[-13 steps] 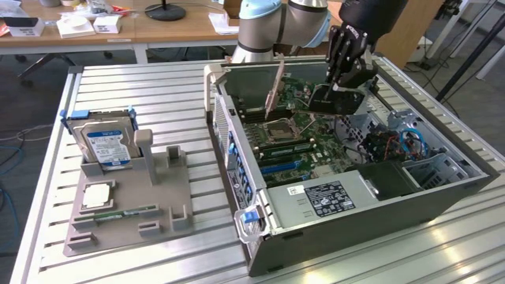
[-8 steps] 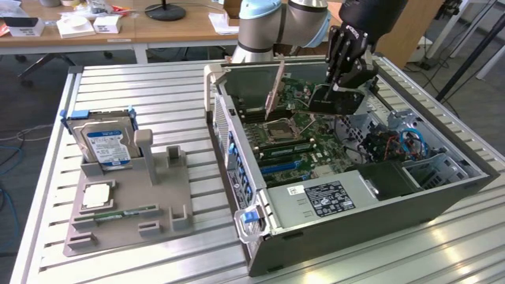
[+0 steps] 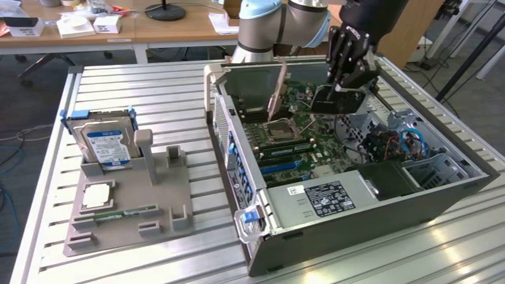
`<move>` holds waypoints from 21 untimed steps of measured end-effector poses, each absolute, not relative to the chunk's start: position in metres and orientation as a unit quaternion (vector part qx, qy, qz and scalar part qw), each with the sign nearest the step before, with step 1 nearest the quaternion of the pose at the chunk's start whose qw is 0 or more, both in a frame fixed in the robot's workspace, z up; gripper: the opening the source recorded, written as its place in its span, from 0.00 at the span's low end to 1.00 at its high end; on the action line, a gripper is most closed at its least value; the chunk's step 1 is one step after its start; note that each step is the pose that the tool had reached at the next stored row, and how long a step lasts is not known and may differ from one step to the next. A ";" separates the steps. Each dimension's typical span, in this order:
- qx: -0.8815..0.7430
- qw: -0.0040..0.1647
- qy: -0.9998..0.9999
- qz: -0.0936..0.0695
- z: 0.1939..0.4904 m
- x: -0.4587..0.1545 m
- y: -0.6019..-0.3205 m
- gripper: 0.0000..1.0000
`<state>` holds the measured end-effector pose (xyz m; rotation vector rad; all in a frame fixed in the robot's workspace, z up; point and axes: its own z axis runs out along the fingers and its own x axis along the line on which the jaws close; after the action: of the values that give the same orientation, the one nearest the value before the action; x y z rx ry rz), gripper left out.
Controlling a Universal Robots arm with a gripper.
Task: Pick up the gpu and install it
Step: 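Insert the gpu into the slot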
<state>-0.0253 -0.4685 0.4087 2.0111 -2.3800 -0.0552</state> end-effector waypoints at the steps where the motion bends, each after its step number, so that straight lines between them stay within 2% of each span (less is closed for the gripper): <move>1: 0.648 0.011 -0.761 -0.016 0.409 -0.025 -0.469 0.26; 6: 0.659 0.000 -0.752 -0.007 0.408 -0.025 -0.469 0.26; 21: 0.699 0.000 -0.715 -0.006 0.408 -0.025 -0.468 0.26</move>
<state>-0.0253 -0.4684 0.4079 2.1969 -2.2446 -0.0202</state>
